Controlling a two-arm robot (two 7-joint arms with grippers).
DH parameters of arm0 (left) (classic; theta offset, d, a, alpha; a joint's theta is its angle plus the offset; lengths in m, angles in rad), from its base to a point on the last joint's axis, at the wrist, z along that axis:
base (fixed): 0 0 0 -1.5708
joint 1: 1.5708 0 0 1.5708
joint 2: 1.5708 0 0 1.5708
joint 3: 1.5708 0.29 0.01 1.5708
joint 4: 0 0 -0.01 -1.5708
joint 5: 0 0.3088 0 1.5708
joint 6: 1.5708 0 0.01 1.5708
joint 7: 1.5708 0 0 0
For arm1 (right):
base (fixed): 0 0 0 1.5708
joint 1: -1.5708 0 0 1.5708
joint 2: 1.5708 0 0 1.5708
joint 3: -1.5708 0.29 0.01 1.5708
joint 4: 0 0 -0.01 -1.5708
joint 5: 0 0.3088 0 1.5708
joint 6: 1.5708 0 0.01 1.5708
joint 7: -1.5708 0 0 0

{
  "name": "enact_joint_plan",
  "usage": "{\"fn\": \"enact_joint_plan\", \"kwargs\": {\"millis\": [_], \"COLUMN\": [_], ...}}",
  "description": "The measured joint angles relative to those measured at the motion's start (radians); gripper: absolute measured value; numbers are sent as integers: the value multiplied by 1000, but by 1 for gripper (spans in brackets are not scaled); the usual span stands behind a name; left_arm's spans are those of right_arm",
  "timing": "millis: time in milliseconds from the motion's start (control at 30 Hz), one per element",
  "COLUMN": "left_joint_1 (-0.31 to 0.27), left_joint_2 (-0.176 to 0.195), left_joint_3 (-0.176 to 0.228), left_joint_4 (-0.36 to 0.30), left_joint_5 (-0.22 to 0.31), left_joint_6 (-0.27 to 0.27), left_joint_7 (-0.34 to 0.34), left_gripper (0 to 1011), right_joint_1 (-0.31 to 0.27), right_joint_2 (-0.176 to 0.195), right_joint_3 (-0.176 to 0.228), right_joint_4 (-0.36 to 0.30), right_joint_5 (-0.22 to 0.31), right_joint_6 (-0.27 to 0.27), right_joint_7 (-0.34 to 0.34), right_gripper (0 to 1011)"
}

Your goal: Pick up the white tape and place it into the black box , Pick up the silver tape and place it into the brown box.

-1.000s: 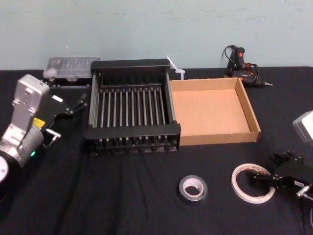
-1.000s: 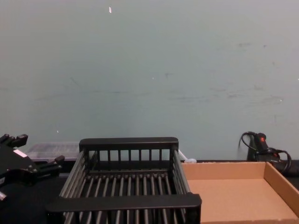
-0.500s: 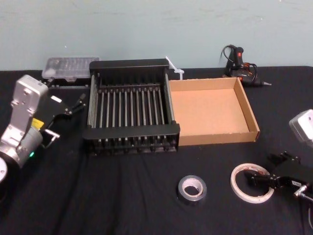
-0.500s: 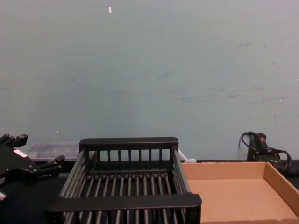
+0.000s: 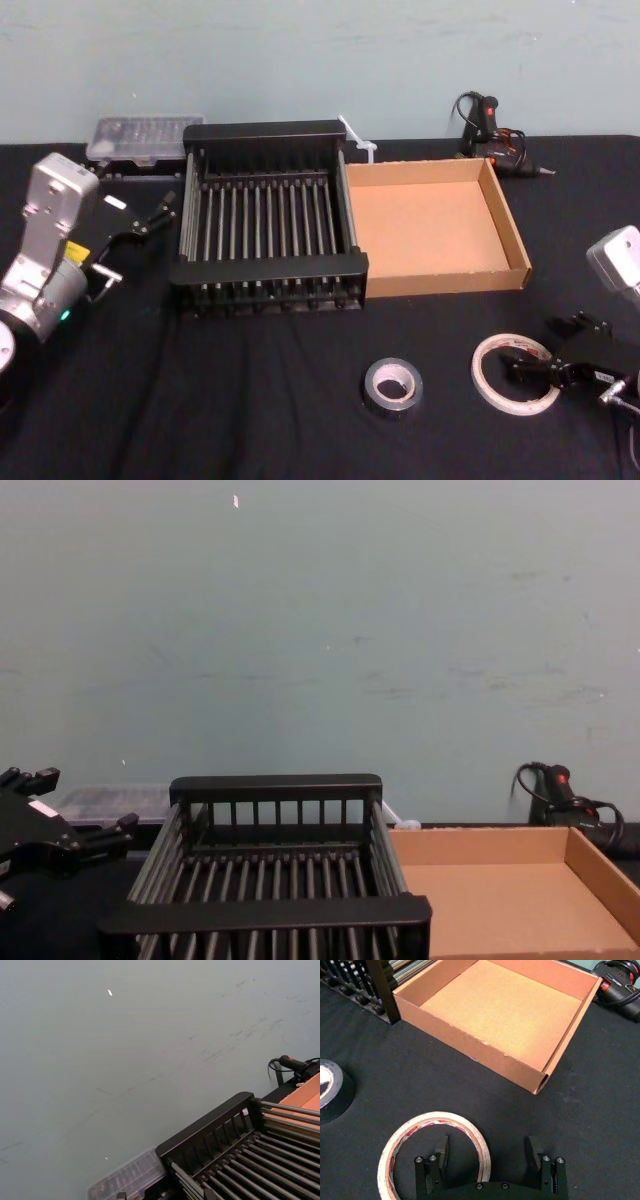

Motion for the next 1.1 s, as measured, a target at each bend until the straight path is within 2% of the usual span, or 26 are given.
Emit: {"fn": "enact_joint_plan", "kwargs": {"millis": [833, 900, 1100], "left_joint_1": [0, 0, 0], "left_joint_2": [0, 0, 0], "left_joint_3": [0, 0, 0], "left_joint_4": [0, 0, 0], "left_joint_5": [0, 0, 0], "left_joint_6": [0, 0, 0], "left_joint_7": [0, 0, 0], "left_gripper": [1001, 1001, 1001], "right_joint_1": [-1, -1, -1], "right_joint_2": [-2, -2, -2], "right_joint_3": [1, 1, 1], "right_joint_4": [1, 1, 1], "right_joint_5": [-2, -2, -2], "right_joint_6": [-4, -4, -4], "right_joint_7": [-1, -1, -1], "right_gripper": [1002, 981, 823]}}
